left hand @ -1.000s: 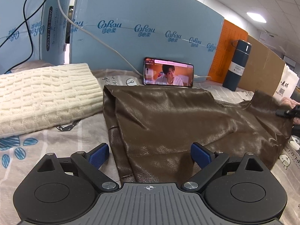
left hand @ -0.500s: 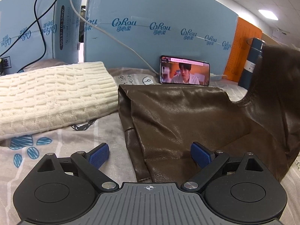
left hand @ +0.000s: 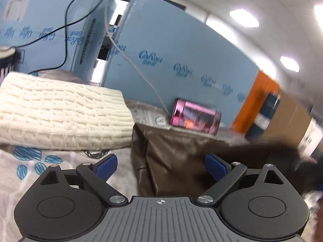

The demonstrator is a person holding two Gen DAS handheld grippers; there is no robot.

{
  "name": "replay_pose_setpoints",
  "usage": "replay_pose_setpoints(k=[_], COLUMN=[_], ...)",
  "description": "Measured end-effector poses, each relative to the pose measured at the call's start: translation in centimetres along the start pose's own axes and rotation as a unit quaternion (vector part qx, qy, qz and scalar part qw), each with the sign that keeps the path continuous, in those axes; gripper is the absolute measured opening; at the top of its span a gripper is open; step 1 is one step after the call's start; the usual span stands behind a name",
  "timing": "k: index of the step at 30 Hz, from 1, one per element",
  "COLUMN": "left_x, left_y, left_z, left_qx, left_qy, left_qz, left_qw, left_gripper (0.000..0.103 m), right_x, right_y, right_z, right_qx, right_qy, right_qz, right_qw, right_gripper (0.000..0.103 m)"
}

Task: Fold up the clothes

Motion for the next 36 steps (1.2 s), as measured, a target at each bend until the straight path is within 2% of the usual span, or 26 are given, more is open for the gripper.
replay_pose_setpoints(k=[7,9,11,15,23,27,31,34,36], left_x=[1.0,1.0,1.0,0.9,0.5,0.1,-0.8,-0.6,-0.4], left_y=[0.7,0.7,0.6,0.5,0.0,-0.3,-0.8,-0.8,-0.5], left_z=[0.5,0.2,-0.1,-0.6,-1.7,-2.1,-2.6,-2.1,-1.3], left_qx=[0.027,0.018,0.009,-0.009,-0.051,-0.066,-0.089,-0.071,-0.036], left_qy=[-0.012,-0.012,-0.012,-0.012,-0.008,-0.001,0.019,0.013,0.002], left_qz=[-0.036,-0.035,-0.034,-0.033,-0.023,-0.008,0.021,0.017,0.011], left_qw=[0.9989,0.9992,0.9993,0.9993,0.9984,0.9978,0.9956,0.9973,0.9993], left_gripper=[0.096,0.096,0.096,0.096,0.096,0.096,0.096,0.097,0.097], right_x=[-1.8,-1.5,-1.4,-1.7,0.7,2.9,4.5,5.1,5.3], right_y=[-3.5,-4.3,-4.9,-6.1,-5.4,-3.7,-1.6,-0.1,0.6], right_z=[0.3,0.4,0.9,1.8,3.1,2.4,0.4,-1.7,-3.3], right_qx=[0.059,0.069,0.077,0.086,0.126,0.141,0.130,0.118,0.103], right_qy=[-0.022,-0.016,-0.001,0.041,0.074,0.061,0.017,-0.034,-0.063], right_qz=[0.052,0.061,0.074,0.115,0.128,0.095,0.045,0.011,-0.002], right_qw=[0.997,0.996,0.994,0.989,0.981,0.984,0.990,0.992,0.993], right_gripper=[0.024,0.032,0.049,0.069,0.075,0.079,0.081,0.081,0.081])
Point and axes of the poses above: each gripper's, at about its wrist camera, not at the fingertips, and x roughly against the way its jaws point, z to its left, y to its top, the point moved 5 cm from there along -x, roughly the way its jaws point, and after that the axes turned 7 degrees about -x, right-handed, at the moved point
